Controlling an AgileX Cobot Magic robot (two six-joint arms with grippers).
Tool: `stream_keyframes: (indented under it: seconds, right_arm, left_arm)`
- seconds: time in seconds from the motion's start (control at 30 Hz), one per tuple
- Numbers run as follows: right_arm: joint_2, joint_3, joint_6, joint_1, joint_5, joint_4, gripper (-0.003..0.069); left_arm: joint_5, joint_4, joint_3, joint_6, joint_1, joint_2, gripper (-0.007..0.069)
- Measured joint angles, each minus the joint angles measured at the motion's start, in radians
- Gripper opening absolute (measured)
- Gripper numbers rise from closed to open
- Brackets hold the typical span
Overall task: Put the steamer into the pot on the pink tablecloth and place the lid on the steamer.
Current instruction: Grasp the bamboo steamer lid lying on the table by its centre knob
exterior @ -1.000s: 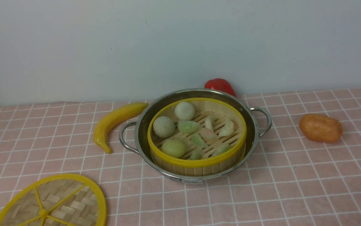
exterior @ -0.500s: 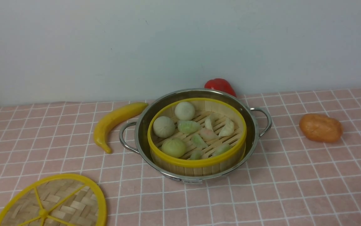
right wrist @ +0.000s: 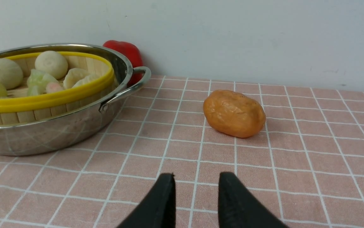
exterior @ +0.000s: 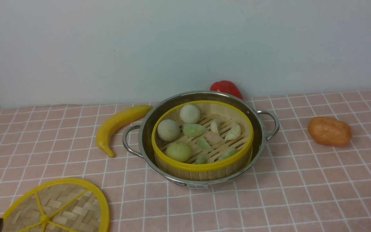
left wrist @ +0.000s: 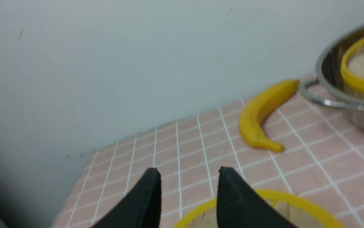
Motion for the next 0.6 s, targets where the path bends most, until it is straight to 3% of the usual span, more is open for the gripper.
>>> stream_keyframes:
  seconds: [0.33,0.6]
  right_arm:
    - [0.000,0.000,0.000,0.000,0.000,0.000,0.0239]
    - [0.000,0.000,0.000,0.000,0.000,0.000,0.0240]
  left_arm:
    - [-0.290,-0.176,0.000,-0.159,0.000,0.000,0.0243]
    - [-0.506,-0.206,0.000,-0.333,0.000,0.000,0.0243]
